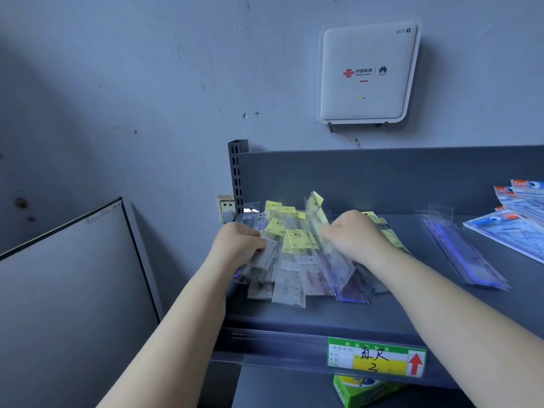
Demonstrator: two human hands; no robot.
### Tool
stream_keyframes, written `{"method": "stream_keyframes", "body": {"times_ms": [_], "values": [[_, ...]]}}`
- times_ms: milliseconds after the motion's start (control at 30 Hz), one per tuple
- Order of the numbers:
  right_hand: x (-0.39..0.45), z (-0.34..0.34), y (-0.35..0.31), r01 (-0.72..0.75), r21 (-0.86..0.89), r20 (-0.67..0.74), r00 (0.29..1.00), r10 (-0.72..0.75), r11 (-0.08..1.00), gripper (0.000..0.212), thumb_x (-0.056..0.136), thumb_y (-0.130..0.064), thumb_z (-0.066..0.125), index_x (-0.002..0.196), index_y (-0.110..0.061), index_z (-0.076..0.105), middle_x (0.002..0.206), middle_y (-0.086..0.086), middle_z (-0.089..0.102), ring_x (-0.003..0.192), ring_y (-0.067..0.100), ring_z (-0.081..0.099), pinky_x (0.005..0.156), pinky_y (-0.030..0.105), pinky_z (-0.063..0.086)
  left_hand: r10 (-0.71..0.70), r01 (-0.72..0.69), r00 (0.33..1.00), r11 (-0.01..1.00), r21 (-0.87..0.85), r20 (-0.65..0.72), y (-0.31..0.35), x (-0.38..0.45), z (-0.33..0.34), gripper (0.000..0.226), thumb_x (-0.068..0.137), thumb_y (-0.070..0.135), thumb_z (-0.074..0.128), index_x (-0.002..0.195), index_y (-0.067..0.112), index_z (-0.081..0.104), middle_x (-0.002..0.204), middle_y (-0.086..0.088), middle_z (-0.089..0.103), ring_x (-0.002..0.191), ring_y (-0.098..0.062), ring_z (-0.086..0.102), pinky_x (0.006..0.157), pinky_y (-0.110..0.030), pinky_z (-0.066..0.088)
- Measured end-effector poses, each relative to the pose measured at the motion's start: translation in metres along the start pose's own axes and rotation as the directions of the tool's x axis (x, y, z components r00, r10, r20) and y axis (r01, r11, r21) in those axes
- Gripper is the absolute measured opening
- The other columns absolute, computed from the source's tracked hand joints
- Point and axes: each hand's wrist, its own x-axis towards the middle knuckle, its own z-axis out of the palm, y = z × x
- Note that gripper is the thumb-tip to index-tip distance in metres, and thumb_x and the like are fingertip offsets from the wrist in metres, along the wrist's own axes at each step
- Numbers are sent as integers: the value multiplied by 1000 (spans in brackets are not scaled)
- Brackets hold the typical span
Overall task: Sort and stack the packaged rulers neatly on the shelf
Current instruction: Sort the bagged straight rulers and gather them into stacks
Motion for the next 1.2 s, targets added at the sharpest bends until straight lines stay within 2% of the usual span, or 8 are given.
{"method": "stream_keyframes", "body": {"times_ms": [133,200,333,500,600,767,1033,1200], "values": [[0,-5,7,-64,103,0,998,64,993,42,73,-10,54,50,-16,20,52,7,25,55,20,24,50,28,11,-22,19,998,999,-47,-65,0,4,0,21,86,-2,47,92,14,59,55,-7,47,44,-18,33,44,-17,31],[1,-5,12,-78,139,5,997,78,987,32,71,-11,55,53,-14,28,62,11,33,60,20,31,53,27,18,-46,39,995,996,-85,-91,0,4,-2,24,85,-3,43,82,15,58,54,-5,43,45,-17,30,40,-15,26],[1,-5,15,-90,243,37,996,83,966,11,70,-9,57,66,-11,46,68,10,42,58,22,42,59,31,27,-122,93,986,970,-225,-117,-1,2,-6,30,82,-7,35,74,14,55,55,-4,32,49,-16,19,47,-20,18],[-5,-14,13,-128,456,109,990,88,881,7,86,-10,57,84,-5,61,69,4,64,43,15,53,41,18,33,-209,140,966,915,-377,-150,1,-1,-9,29,78,-6,30,67,16,45,61,-4,31,56,-15,20,54,-25,18],[-8,-15,10,-167,569,172,982,83,805,14,89,-9,56,97,0,64,73,7,68,45,16,55,45,19,39,-253,159,956,872,-462,-149,2,-2,-11,30,82,-4,38,91,13,61,66,1,45,58,-19,32,53,-25,26],[-11,-15,7,-231,631,261,962,79,740,16,88,-1,46,89,0,61,71,12,67,48,21,59,53,26,44,-113,74,992,876,-477,-54,0,-5,-11,37,84,-3,58,119,6,57,72,-6,62,61,-15,53,56,-25,36],[-13,-21,8,-219,677,233,969,78,703,19,88,2,42,81,-2,58,80,9,60,48,17,59,48,23,40,-3,14,1000,915,-402,28,5,-14,-10,28,81,5,68,102,17,55,61,5,65,56,-11,52,52,-20,37],[-8,-49,28,-175,682,109,984,138,710,24,83,6,40,75,-4,60,73,6,50,50,14,38,43,20,33,22,-1,998,933,-361,54,10,-12,-8,25,79,4,70,90,22,56,68,2,67,57,-12,52,53,-22,34]]}}
